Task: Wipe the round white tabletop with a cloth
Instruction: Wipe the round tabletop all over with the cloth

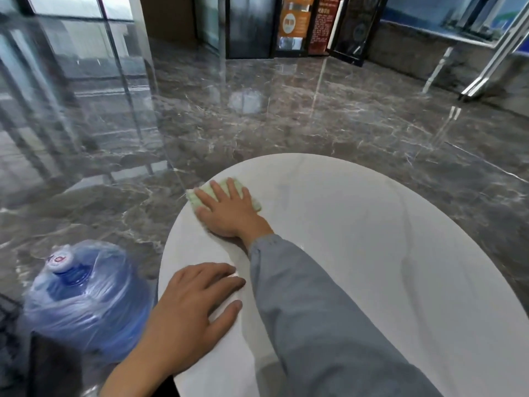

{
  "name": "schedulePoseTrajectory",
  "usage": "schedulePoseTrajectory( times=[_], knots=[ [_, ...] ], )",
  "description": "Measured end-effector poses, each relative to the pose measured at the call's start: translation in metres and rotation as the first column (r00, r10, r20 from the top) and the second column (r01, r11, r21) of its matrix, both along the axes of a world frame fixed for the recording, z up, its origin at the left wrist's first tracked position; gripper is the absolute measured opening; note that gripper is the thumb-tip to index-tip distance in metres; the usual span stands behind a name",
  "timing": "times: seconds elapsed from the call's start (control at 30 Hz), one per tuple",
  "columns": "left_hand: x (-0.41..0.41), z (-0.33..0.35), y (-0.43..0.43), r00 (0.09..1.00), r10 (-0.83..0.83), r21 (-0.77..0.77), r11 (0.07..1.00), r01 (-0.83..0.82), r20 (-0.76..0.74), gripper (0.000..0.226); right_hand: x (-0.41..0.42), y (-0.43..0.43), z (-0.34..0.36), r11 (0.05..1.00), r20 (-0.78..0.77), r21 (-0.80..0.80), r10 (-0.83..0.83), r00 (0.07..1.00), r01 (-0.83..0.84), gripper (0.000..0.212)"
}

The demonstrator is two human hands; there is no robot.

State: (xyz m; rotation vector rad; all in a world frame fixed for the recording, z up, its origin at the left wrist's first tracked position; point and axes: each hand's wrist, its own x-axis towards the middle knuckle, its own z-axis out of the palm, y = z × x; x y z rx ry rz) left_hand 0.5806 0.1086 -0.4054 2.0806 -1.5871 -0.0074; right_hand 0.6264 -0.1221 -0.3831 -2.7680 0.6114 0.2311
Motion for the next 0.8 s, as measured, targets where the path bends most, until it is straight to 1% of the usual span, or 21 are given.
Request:
schedulePoseTrajectory(
  times=[0.07, 0.13, 0.2, 0.27, 0.33, 0.4, 0.5, 0.57, 0.63, 0.73, 0.8],
  knots=[
    [0.001, -0.001, 0.0, 1.0, 0.0, 0.009, 1.0, 0.0, 0.001, 0.034, 0.004, 0.013, -0.001, 0.998, 0.009, 0.002, 0.061, 0.998, -0.061, 0.059],
    [0.001, -0.001, 0.0, 1.0, 0.001, 0.017, 1.0, -0.001, -0.013, 0.034, -0.008, 0.004, 0.001, 1.0, 0.041, -0.006, 0.025, 0.999, -0.025, 0.06],
    [0.0, 0.0, 0.001, 1.0, 0.003, 0.01, 1.0, -0.003, -0.028, 0.033, -0.033, -0.023, 0.003, 0.995, 0.071, -0.011, -0.095, 0.993, 0.096, 0.06],
    [-0.001, 0.0, 0.001, 0.999, 0.002, -0.014, 1.0, -0.002, -0.033, 0.033, -0.071, -0.063, 0.005, 0.968, 0.071, 0.003, -0.25, 0.965, 0.251, 0.061],
    [-0.001, 0.0, 0.0, 0.999, 0.008, -0.04, 0.999, -0.009, -0.037, 0.033, -0.121, -0.108, 0.007, 0.913, 0.054, -0.015, -0.406, 0.912, 0.407, 0.061],
    [-0.002, -0.001, -0.002, 0.999, 0.012, -0.054, 0.998, -0.013, -0.034, 0.032, -0.179, -0.15, 0.008, 0.829, 0.035, -0.03, -0.557, 0.83, 0.558, 0.062],
    [0.004, 0.001, -0.014, 0.999, -0.037, 0.01, 0.999, 0.037, 0.016, 0.03, -0.26, -0.194, 0.011, 0.696, 0.024, -0.053, -0.716, 0.697, 0.717, 0.063],
    [0.014, 0.006, -0.027, 0.994, -0.088, 0.091, 0.992, 0.083, 0.057, 0.034, -0.301, -0.213, 0.01, 0.631, 0.002, -0.048, -0.775, 0.632, 0.774, 0.065],
    [0.025, 0.012, -0.038, 0.993, -0.097, 0.146, 0.986, 0.087, 0.066, 0.04, -0.328, -0.227, 0.009, 0.584, -0.006, -0.058, -0.811, 0.584, 0.81, 0.065],
    [0.029, 0.009, -0.038, 0.997, -0.072, 0.129, 0.989, 0.068, 0.029, 0.04, -0.345, -0.244, 0.006, 0.55, -0.022, -0.104, -0.834, 0.551, 0.829, 0.067],
    [0.027, 0.005, -0.036, 0.998, -0.059, 0.107, 0.993, 0.056, 0.032, 0.038, -0.342, -0.252, 0.007, 0.518, -0.041, -0.09, -0.855, 0.516, 0.851, 0.067]
  ],
)
